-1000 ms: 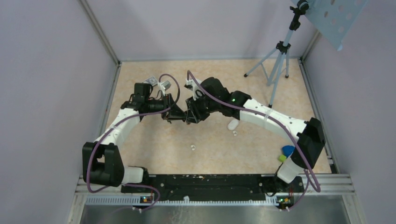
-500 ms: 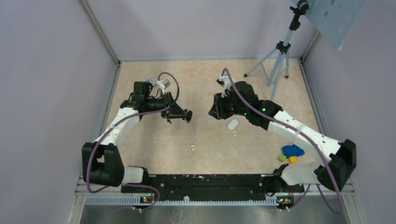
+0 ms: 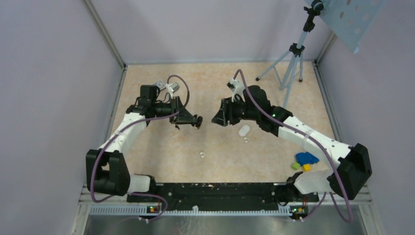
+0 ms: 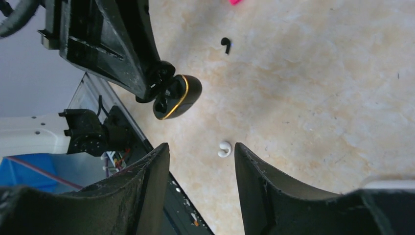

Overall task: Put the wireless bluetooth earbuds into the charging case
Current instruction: Adjust the right earbud in the right side groove of the charging case, then move the left earbud to the center of the board.

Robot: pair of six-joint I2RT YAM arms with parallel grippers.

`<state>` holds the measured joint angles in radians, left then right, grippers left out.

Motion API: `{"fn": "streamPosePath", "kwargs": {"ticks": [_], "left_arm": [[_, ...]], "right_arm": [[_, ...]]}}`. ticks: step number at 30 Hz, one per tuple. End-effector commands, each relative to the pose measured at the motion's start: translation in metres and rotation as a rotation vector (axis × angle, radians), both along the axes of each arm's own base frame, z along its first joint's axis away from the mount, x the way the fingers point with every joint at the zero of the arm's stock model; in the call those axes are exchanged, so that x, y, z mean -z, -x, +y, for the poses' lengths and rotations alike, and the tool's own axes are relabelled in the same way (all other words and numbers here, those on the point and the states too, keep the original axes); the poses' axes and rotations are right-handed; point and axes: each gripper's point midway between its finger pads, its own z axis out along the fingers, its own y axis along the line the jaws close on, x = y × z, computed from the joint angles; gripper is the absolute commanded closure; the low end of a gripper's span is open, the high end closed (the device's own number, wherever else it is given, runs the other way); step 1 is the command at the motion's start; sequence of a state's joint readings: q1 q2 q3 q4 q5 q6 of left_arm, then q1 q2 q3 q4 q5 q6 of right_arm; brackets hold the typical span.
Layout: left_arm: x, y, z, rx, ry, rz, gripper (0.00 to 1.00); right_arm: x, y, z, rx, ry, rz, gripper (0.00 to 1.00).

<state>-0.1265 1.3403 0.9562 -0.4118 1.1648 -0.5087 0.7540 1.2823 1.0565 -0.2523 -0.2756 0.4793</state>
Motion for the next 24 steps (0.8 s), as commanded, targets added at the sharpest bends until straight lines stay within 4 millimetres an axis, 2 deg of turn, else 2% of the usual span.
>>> {"fn": "streamPosePath", "kwargs": {"ticks": [1,5,7,9,13,17,19,24], "left_arm": [[-0.025,0.003,-0.005,0.08,0.064,-0.114,1.0],[-0.035,0.014,-0.014,0.141,0.087,-0.152,1.0],[-0.036,0.017,-0.017,0.155,0.087,-0.159,1.0],[-0.034,0.016,-0.017,0.142,0.073,-0.157,1.0],[-0.018,0.004,-0.015,0.07,0.001,-0.113,1.0],[0.001,-0.007,-0.009,-0.018,-0.098,-0.068,1.0],[0.008,-0.012,0.001,-0.067,-0.152,-0.056,1.0],[0.012,-0.027,0.054,-0.266,-0.215,-0.023,1.0]], "right_arm": [[-0.056,-0.013,0.015,-0.097,-0.114,-0.11,0.5],[-0.066,-0.005,0.023,-0.222,-0.104,-0.148,0.54],[-0.067,0.002,0.027,-0.306,-0.093,-0.168,0.56],[-0.063,0.0,0.028,-0.329,-0.073,-0.186,0.57],[-0.059,-0.006,0.028,-0.299,-0.067,-0.202,0.57],[-0.046,-0.022,0.015,-0.151,-0.024,-0.184,0.55],[-0.037,-0.025,0.005,-0.079,-0.012,-0.167,0.53],[0.005,-0.025,-0.009,0.04,0.042,-0.095,0.52]]}}
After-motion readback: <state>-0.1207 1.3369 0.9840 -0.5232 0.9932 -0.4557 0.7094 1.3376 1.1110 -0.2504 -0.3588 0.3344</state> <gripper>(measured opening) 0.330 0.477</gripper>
